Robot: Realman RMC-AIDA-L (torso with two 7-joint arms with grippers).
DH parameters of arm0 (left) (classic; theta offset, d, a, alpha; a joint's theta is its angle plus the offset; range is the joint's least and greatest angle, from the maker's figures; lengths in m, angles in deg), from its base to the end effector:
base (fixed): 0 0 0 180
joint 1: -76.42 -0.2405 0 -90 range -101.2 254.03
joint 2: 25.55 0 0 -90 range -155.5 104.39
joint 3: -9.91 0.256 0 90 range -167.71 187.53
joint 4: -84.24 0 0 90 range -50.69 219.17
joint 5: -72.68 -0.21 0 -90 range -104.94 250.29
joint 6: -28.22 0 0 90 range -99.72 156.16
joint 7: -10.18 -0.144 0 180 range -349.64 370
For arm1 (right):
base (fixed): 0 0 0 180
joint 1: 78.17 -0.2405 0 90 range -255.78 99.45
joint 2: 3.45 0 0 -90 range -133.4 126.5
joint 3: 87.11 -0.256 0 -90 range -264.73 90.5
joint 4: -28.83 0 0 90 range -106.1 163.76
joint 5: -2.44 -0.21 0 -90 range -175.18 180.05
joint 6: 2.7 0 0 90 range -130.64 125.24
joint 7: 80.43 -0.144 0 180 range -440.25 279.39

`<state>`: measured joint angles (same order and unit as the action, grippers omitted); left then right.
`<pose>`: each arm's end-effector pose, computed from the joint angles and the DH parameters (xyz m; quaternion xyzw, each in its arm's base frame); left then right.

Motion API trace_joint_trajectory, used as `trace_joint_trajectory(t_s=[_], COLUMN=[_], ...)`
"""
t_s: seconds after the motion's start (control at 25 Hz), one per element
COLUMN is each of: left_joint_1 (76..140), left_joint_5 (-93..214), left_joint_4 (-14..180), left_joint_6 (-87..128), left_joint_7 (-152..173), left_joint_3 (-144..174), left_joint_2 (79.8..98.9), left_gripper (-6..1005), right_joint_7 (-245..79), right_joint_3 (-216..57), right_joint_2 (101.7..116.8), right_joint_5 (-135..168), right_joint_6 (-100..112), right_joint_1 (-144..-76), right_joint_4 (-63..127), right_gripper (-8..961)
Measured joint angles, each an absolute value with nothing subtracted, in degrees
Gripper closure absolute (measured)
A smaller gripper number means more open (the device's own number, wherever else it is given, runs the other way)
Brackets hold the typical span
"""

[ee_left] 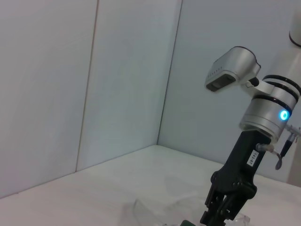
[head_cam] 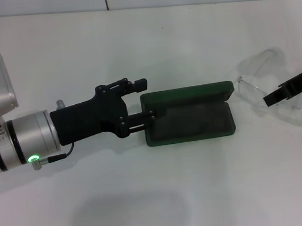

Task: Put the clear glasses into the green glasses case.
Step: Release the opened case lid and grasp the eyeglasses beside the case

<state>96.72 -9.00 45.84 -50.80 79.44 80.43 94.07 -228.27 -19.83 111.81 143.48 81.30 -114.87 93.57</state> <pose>-0.2446 0.3046 -0.0389 -0.9226 -0.1692 -0.3128 0.1493 0.2137 0.3822 0.0267 -0.8730 0.4456 -0.0764 0.1830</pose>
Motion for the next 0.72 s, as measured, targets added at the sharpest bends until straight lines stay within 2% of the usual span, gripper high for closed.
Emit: trace_joint_trajectory(t_s=[0.52,0.72], left_joint_1=[96.9,96.9], left_joint_5=[-8.9,-8.9], left_joint_4=[45.8,46.0], left_joint_6=[-50.8,-50.8], left_joint_7=[79.4,79.4], left_joint_3=[80.4,80.4], left_joint_2=[94.07,94.06], left_gripper=[235,235], right_joint_7=[-224.2,-223.5], right_joint_3=[-15.8,-12.6], right_joint_2=[111.71,111.8], right_joint_5=[145.3,148.4], right_joint_6=[81.5,81.0], right_joint_1=[-117.0,-118.5], right_joint_4=[93.6,93.4], right_gripper=[520,527])
